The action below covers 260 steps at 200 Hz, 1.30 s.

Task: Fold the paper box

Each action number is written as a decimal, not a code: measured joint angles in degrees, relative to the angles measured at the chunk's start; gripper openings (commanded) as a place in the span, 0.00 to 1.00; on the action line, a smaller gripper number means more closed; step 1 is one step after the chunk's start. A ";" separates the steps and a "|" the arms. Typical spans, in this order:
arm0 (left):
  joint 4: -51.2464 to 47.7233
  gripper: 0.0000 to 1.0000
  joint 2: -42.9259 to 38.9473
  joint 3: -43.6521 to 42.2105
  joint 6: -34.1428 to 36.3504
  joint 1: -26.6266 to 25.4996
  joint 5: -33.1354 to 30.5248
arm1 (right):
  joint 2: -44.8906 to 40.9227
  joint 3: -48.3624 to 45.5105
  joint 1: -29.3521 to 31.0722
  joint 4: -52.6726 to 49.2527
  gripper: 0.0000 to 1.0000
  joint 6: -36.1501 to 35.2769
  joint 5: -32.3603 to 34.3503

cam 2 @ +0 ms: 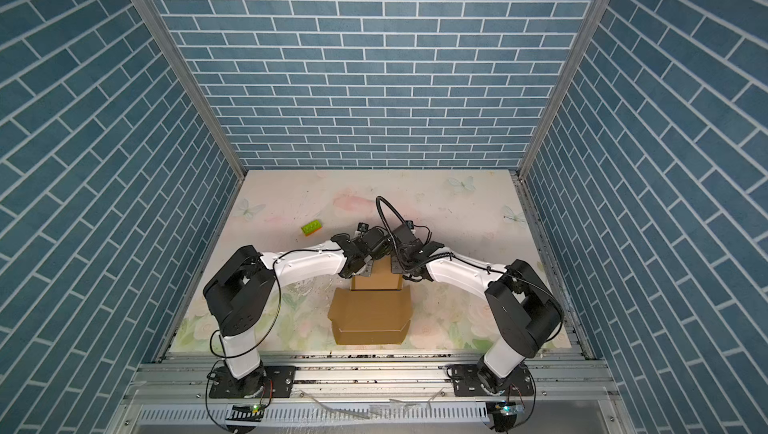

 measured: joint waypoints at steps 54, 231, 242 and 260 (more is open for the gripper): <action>-1.14 0.02 1.73 0.63 -0.07 0.04 -1.42 | 2.73 2.05 -0.57 -0.22 0.00 1.14 -2.05; 14.86 0.55 -15.02 -14.71 -0.55 1.62 5.03 | 2.10 -0.70 0.24 5.01 0.00 1.92 -0.94; 15.32 0.57 -16.37 -15.04 -0.61 1.70 5.38 | 2.08 -0.76 0.28 5.51 0.00 1.53 -0.76; 16.26 0.59 -18.14 -16.35 -0.83 2.14 6.16 | 2.03 -0.87 0.42 6.05 0.00 1.22 -0.61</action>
